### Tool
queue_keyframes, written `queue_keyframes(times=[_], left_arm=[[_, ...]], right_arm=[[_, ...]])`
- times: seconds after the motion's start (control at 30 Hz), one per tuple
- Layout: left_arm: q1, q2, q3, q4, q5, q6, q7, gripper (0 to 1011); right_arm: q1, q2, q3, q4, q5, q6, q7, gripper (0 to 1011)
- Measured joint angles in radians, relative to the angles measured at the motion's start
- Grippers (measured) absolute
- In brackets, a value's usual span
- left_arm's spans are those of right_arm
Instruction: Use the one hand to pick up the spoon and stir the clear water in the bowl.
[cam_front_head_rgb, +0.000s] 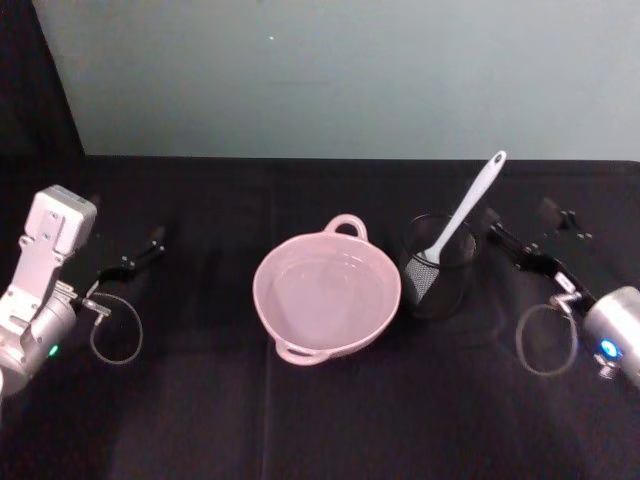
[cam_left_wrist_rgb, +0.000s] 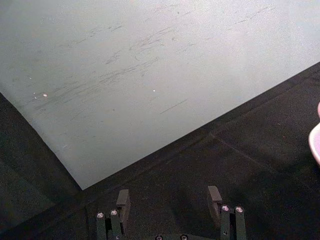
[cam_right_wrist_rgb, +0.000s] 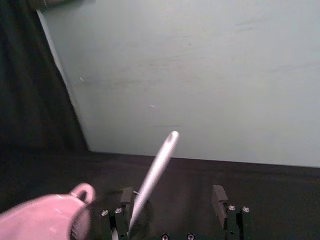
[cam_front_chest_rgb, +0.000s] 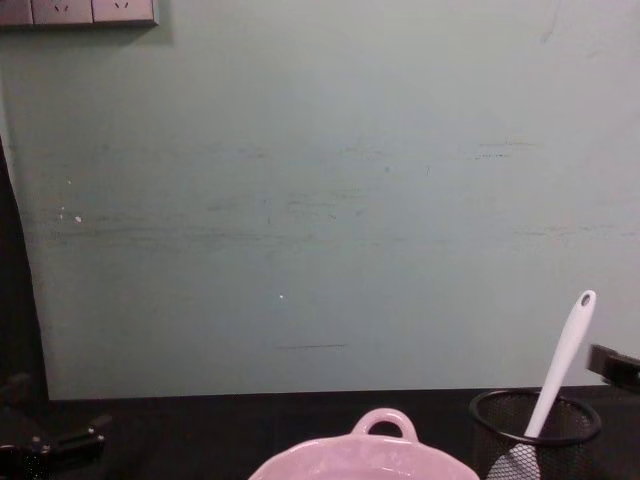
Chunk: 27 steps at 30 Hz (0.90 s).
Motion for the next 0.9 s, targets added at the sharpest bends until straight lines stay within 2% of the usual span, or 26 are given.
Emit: queue_keyframes(times=[0.07, 0.1, 0.23, 0.33, 0.43, 0.67, 0.9], left_arm=[[0.0, 0.0, 0.0, 0.0, 0.0, 0.0, 0.0, 1011], [0.0, 0.0, 0.0, 0.0, 0.0, 0.0, 0.0, 1011], [0.0, 0.0, 0.0, 0.0, 0.0, 0.0, 0.0, 1011], [0.0, 0.0, 0.0, 0.0, 0.0, 0.0, 0.0, 1011], [0.0, 0.0, 0.0, 0.0, 0.0, 0.0, 0.0, 1011], [0.0, 0.0, 0.0, 0.0, 0.0, 0.0, 0.0, 1011], [0.0, 0.0, 0.0, 0.0, 0.0, 0.0, 0.0, 1011]], right_arm=[[0.029, -0.039, 0.007, 0.033, 0.06, 0.024, 0.05, 1003], [0.029, -0.039, 0.007, 0.033, 0.06, 0.024, 0.05, 1003], [0.077, -0.092, 0.02, 0.094, 0.127, 0.063, 0.1, 1003], [0.099, -0.113, 0.026, 0.122, 0.154, 0.081, 0.121, 1002], [0.132, -0.147, 0.043, 0.17, 0.2, 0.111, 0.153, 1002], [0.168, -0.181, 0.062, 0.221, 0.275, 0.142, 0.198, 1002], [0.177, -0.187, 0.059, 0.239, 0.298, 0.142, 0.204, 883]])
